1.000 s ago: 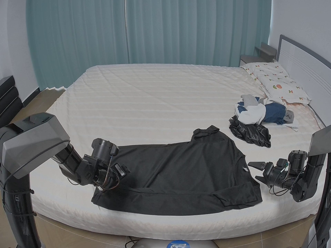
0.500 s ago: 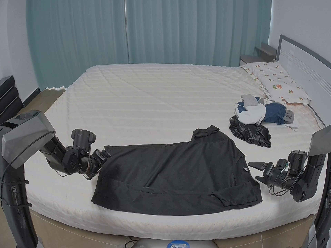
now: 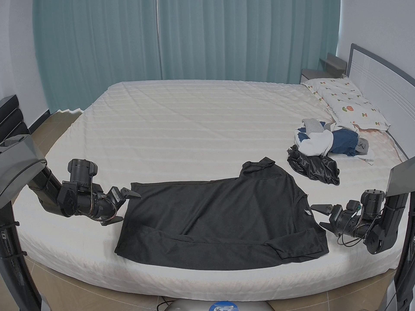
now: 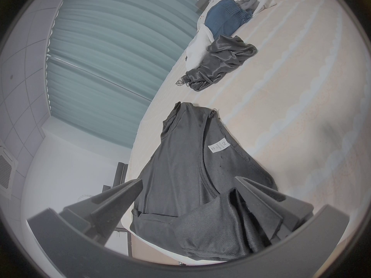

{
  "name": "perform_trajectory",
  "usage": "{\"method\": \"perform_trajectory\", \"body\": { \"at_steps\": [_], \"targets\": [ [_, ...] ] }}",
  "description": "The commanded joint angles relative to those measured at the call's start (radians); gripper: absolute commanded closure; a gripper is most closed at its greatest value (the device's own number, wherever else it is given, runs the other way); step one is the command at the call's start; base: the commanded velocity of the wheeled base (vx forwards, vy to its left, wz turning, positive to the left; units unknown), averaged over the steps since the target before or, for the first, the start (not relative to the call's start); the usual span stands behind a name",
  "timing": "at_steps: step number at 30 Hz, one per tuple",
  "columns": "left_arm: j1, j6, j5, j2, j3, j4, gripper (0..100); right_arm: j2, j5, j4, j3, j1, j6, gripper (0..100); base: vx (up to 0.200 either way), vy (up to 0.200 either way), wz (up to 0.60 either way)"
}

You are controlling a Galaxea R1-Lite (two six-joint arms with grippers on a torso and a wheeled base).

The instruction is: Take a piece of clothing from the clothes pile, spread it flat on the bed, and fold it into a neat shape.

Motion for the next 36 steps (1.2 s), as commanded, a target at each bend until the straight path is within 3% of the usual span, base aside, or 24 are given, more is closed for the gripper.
{"method": "perform_trajectory", "body": {
  "at_steps": [1,6,10,20,36],
  "targets": [
    [0.01,0.109,-0.058,-0.034,0.036,0.001,0,0.009,0.006,-0.001,0.01,0.012,0.0,0,0.0,0.0,0.0],
    [-0.015,0.262,-0.059,0.044,0.036,-0.001,0,0.033,0.009,-0.032,0.012,0.017,0.0,0,0.0,0.0,0.0],
    [-0.042,0.371,-0.009,0.105,0.026,-0.007,0,0.056,0.009,-0.049,0.012,0.015,0.002,0,0.0,0.0,0.0],
    [-0.051,0.383,0.024,0.145,0.08,-0.173,0,0.08,0.009,-0.051,0.012,0.025,0.0,0,0.0,0.0,0.0],
    [-0.031,0.368,0.031,0.122,0.096,-0.19,0,0.079,0.009,-0.052,0.01,0.023,0.0,0,0.0,0.0,0.0]
  ]
}}
